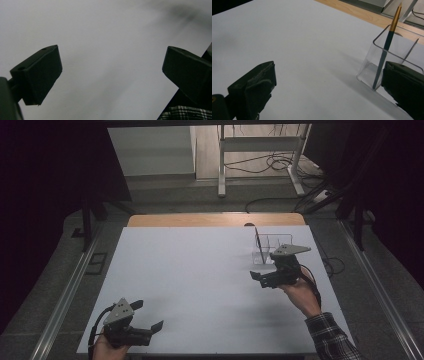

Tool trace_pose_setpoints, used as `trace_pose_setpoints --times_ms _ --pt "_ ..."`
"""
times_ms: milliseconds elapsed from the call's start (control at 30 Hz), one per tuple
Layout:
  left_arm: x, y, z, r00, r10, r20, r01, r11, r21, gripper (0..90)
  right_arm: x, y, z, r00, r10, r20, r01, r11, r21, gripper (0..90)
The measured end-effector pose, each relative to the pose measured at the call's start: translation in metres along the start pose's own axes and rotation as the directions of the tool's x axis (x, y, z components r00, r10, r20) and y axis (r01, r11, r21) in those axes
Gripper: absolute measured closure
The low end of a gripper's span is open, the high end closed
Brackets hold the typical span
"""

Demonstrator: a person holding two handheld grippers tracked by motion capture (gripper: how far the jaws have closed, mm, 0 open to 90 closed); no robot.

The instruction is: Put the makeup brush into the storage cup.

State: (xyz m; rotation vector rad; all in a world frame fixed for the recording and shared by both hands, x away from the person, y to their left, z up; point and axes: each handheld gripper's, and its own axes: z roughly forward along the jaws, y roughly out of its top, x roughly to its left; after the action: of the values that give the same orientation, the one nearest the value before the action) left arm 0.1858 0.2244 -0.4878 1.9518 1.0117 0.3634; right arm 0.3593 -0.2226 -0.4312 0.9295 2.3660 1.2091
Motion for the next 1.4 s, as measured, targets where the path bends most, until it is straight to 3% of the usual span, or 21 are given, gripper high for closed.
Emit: trace_pose_setpoints --times_ms 1400 --pt "0.003 -0.001 -0.001 1.0000 -0.005 -0.003 0.005 1.0000 0.001 3.6 0.028 -0.029 -0.025 0.9994 -0.026 -0.023 0.026 1.000 0.003 0.0"
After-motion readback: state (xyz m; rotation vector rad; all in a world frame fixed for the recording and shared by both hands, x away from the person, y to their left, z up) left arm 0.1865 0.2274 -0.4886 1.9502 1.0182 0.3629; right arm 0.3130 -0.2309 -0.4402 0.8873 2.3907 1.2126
